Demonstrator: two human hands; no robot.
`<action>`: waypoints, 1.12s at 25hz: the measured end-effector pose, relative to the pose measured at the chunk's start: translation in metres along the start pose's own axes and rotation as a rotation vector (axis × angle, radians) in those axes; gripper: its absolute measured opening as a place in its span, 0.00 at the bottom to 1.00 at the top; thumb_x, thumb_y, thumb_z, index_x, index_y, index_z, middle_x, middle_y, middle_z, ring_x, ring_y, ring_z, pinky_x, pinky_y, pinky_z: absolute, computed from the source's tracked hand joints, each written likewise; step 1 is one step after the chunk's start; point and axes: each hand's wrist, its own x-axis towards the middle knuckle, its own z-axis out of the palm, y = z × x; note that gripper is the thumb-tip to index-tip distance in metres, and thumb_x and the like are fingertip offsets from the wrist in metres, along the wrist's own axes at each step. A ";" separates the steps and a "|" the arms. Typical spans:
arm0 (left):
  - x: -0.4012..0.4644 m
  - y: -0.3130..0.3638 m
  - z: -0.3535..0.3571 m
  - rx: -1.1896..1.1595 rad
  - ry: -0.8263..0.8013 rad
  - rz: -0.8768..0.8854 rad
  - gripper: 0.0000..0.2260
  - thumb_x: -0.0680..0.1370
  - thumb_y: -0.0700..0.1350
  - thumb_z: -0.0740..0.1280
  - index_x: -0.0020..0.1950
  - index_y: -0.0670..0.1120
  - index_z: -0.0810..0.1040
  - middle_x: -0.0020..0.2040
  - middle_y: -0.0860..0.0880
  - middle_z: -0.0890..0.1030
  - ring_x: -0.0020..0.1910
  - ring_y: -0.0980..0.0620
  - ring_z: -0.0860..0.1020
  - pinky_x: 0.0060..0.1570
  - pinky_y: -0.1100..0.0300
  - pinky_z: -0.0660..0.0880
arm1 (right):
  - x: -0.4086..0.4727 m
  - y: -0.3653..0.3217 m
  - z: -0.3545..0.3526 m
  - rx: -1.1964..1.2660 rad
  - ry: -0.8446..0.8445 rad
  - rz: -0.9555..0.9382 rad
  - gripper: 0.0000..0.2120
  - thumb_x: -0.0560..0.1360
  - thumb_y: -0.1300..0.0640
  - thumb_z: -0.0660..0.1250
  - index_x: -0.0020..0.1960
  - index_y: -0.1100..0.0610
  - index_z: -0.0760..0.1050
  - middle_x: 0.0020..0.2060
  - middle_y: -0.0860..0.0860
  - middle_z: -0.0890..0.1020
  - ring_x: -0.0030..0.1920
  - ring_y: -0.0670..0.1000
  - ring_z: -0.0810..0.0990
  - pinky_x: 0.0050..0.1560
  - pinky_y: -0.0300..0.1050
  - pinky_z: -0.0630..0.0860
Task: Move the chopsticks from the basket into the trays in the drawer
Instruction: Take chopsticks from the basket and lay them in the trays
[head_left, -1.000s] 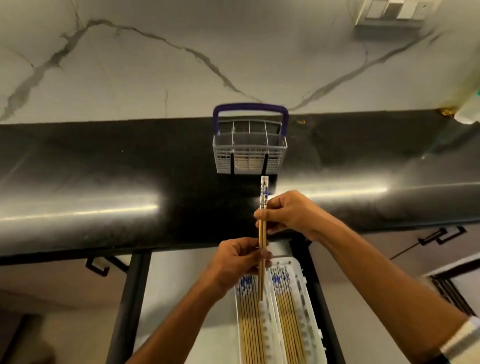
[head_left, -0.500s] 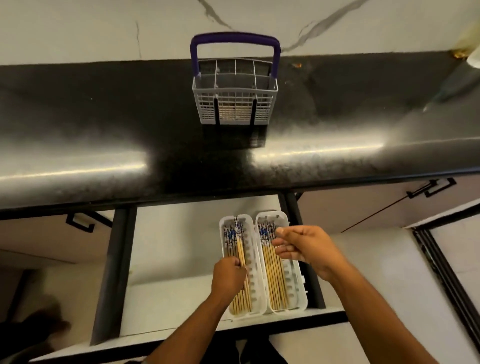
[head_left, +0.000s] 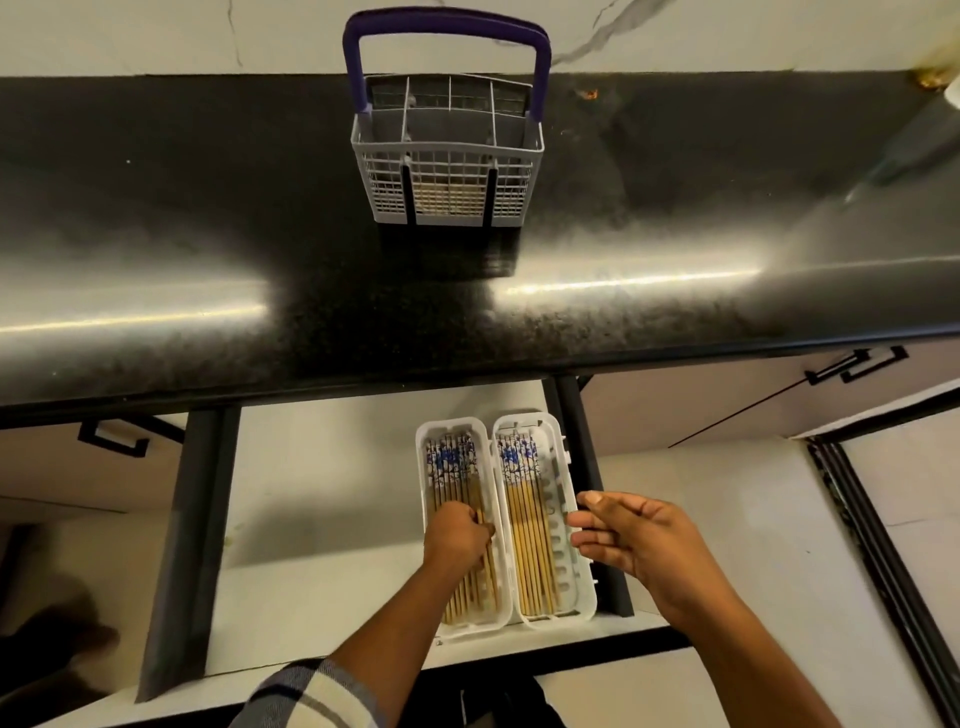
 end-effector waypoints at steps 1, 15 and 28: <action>0.001 0.001 -0.001 0.001 -0.001 -0.006 0.04 0.76 0.43 0.72 0.45 0.43 0.80 0.43 0.44 0.85 0.39 0.46 0.86 0.42 0.50 0.84 | 0.001 0.000 0.000 0.002 0.000 0.002 0.11 0.76 0.56 0.68 0.55 0.62 0.82 0.45 0.60 0.87 0.45 0.58 0.86 0.51 0.50 0.83; 0.009 0.008 -0.004 0.775 0.256 0.497 0.18 0.78 0.46 0.68 0.67 0.47 0.73 0.62 0.46 0.76 0.62 0.46 0.74 0.65 0.49 0.72 | 0.003 0.001 0.008 0.018 -0.016 0.022 0.11 0.76 0.56 0.68 0.54 0.62 0.82 0.44 0.59 0.87 0.44 0.57 0.87 0.47 0.47 0.84; 0.014 -0.005 -0.006 1.043 0.101 0.520 0.14 0.81 0.43 0.60 0.66 0.44 0.73 0.66 0.43 0.75 0.65 0.42 0.73 0.70 0.43 0.65 | -0.003 0.011 0.005 0.004 0.010 0.051 0.11 0.76 0.55 0.68 0.53 0.61 0.82 0.43 0.59 0.87 0.45 0.58 0.87 0.46 0.46 0.84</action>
